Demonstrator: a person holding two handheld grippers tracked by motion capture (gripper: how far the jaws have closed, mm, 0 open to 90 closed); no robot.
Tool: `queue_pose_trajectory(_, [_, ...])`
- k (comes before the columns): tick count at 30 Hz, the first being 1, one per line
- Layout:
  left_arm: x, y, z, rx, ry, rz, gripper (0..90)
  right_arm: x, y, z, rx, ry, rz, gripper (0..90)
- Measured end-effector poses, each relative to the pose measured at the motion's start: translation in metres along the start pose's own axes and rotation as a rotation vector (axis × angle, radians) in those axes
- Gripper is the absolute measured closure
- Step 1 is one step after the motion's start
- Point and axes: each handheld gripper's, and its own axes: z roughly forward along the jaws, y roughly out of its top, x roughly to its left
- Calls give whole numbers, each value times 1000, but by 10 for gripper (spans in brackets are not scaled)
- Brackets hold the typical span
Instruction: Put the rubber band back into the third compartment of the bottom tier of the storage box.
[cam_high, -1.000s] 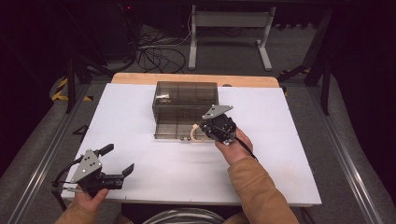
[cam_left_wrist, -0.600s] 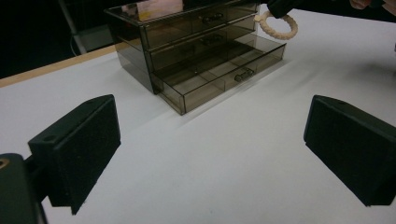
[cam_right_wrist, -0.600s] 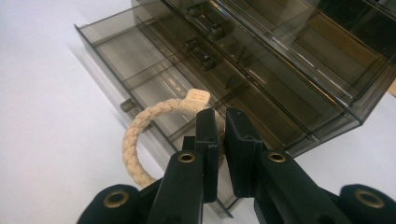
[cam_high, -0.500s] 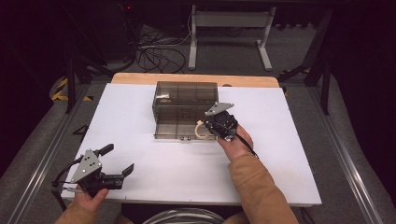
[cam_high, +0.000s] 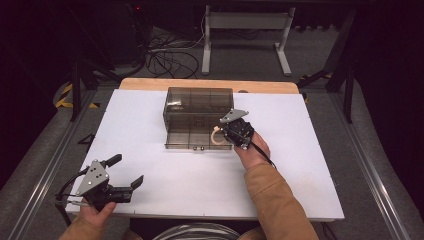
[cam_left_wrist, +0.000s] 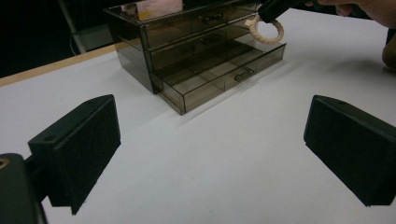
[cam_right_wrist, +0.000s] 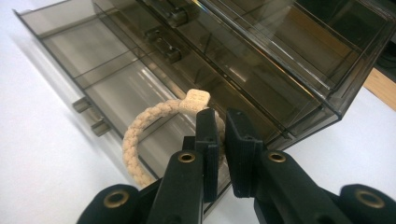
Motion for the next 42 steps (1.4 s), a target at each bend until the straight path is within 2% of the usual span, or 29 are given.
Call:
queue_pose_trajectory(7, [0, 0, 0, 0, -1, 0, 45, -1, -2, 7, 15, -20, 3, 844])
queue_pose_trajectory(18, [0, 0, 0, 4, -3, 4, 48, 2, -5, 16, 45, -54, -22, 844])
queue_pose_trajectory(26, [0, 0, 0, 4, -2, 4, 48, 2, -5, 17, 43, -75, -29, 842])
queue_pose_trajectory(42, [0, 0, 0, 3, -1, 4, 48, 5, -7, 23, 79, -40, -42, 836])
